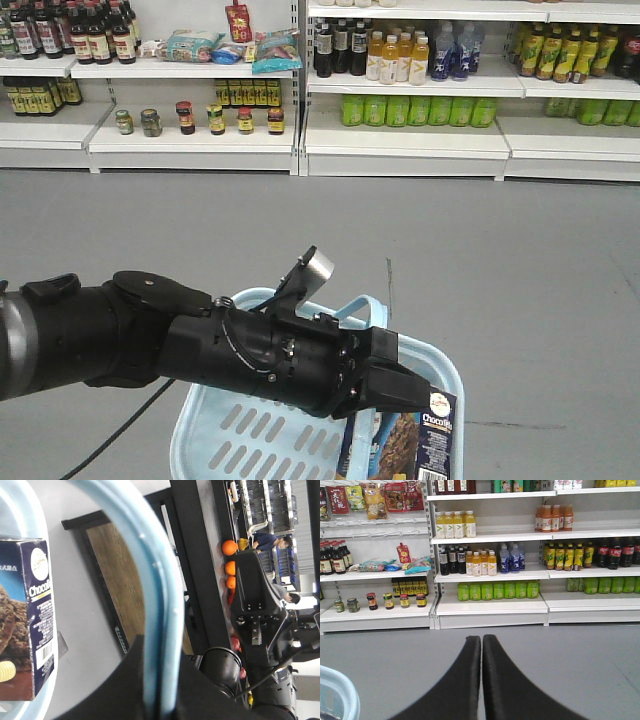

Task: Left arm holds basket, right arm returns cookies
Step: 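Turn the base away from the drink shelves, keeping the basket held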

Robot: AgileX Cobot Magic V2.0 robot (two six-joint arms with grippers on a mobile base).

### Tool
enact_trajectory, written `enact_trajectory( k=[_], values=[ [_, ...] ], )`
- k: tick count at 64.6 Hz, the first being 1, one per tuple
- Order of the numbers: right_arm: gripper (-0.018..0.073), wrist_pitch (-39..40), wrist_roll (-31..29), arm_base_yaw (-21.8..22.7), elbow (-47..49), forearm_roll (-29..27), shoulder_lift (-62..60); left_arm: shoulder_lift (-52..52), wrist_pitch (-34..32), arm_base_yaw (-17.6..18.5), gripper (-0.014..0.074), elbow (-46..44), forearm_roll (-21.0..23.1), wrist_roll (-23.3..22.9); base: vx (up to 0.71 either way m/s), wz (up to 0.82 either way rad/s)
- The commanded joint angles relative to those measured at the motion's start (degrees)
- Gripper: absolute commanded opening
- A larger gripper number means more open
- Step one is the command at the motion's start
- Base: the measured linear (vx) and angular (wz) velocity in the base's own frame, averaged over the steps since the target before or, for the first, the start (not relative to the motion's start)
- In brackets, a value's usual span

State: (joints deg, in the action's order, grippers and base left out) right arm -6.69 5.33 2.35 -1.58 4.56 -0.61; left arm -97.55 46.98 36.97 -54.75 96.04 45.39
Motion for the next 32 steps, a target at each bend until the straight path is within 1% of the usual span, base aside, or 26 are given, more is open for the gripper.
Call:
enact_trajectory(
  k=[1, 32],
  values=[
    [-0.0008, 4.2, 0.1, 0.3, -0.2, 0.2, -0.7, 3.1, 2.8, 0.0, -0.0007, -1.4, 5.7, 0.3, 0.33, 0.0],
    [-0.0008, 4.2, 0.1, 0.3, -0.2, 0.2, -0.7, 3.1, 2.8, 0.0, -0.0007, -1.4, 5.7, 0.3, 0.34, -0.01]
  ],
)
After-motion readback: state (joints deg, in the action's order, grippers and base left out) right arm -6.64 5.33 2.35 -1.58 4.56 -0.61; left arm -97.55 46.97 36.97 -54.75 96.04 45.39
